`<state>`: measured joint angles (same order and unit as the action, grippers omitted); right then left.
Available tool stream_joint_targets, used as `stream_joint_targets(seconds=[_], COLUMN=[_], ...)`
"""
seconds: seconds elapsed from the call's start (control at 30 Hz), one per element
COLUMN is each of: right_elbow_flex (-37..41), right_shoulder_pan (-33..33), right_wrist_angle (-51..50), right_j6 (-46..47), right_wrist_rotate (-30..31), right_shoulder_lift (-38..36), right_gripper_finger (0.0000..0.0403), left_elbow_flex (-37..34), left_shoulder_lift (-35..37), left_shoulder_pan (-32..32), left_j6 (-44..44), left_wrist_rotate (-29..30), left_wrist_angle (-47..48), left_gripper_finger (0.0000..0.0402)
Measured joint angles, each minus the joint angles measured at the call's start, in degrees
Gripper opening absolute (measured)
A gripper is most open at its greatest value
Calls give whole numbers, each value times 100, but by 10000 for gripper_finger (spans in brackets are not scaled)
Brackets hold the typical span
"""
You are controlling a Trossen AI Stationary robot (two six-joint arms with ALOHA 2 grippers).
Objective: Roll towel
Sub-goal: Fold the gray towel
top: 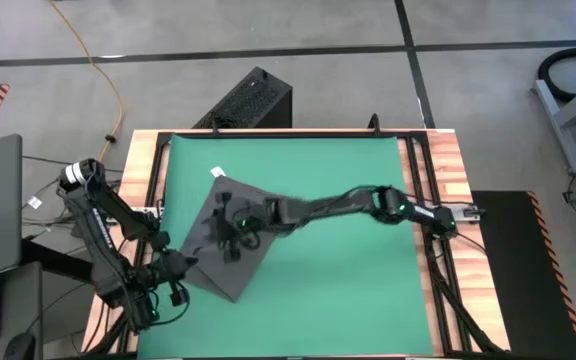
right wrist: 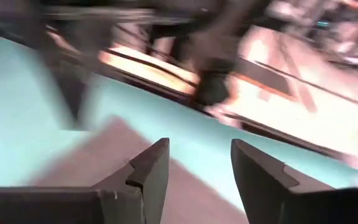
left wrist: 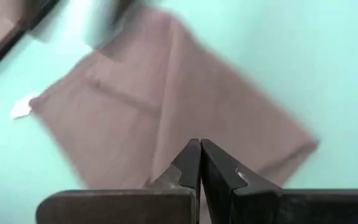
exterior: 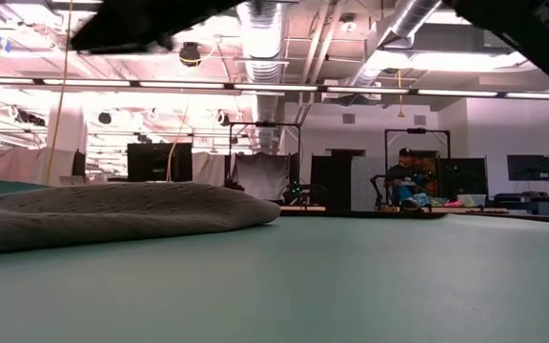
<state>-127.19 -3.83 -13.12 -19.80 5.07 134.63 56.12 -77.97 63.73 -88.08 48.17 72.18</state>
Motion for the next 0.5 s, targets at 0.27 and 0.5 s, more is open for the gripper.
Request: stream_joint_targets(seconds=[0.27,0.5], right_elbow_flex=[12,6], right_shoulder_pan=[1138,1365], right_wrist_angle=[-2040,-2312], right_j6=[44,-820], right_wrist_rotate=[-830,-1701], right_shoulder_lift=[-308,84], right_gripper_finger=[197,199], left_elbow_flex=[-602,-1210], left_shoulder_lift=[0,-3], left_shoulder_pan=[-43,-126], left_j6=[-81,933], left_wrist_rotate=[794,497], left_wrist_angle=[-1704,-3537], left_gripper_finger=[0,0])
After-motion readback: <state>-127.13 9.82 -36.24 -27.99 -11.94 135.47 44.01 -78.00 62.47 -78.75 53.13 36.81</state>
